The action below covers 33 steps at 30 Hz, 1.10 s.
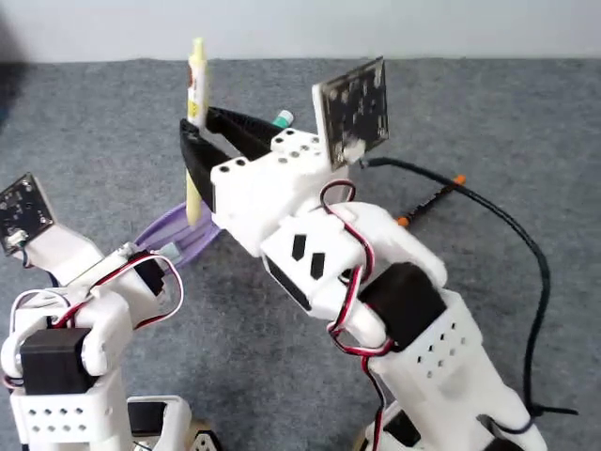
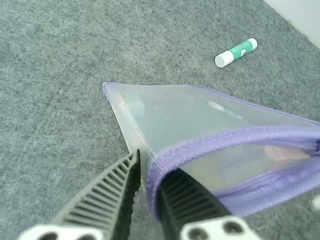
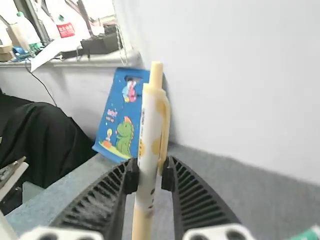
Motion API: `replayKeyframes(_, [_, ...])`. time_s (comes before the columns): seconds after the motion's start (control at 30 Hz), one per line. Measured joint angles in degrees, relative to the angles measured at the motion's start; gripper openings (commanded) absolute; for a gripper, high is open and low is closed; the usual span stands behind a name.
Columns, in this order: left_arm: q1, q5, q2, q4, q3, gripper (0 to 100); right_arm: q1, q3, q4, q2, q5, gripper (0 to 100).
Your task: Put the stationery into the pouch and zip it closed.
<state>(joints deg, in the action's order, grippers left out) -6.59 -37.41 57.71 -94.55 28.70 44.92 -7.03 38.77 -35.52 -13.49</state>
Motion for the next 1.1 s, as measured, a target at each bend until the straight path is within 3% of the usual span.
replayKeyframes(0.37, [0.0, 0.0, 0.0, 0.0, 0.0, 1, 2.8, -25.8, -20.7, -6.8, 10.6, 0.8])
replayKeyframes(0.57, [0.0, 0.0, 0.0, 0.0, 0.0, 1, 3.2, -43.7, -30.5, -12.8, 21.3, 3.5])
replayKeyframes(0.77, [0.0, 0.0, 0.0, 0.0, 0.0, 1, 6.1, -46.7, -25.3, -17.3, 25.4, 21.8])
replayKeyframes(1.1, [0.0, 0.0, 0.0, 0.0, 0.0, 1, 5.6, -34.9, -10.9, -17.9, 18.5, 15.5])
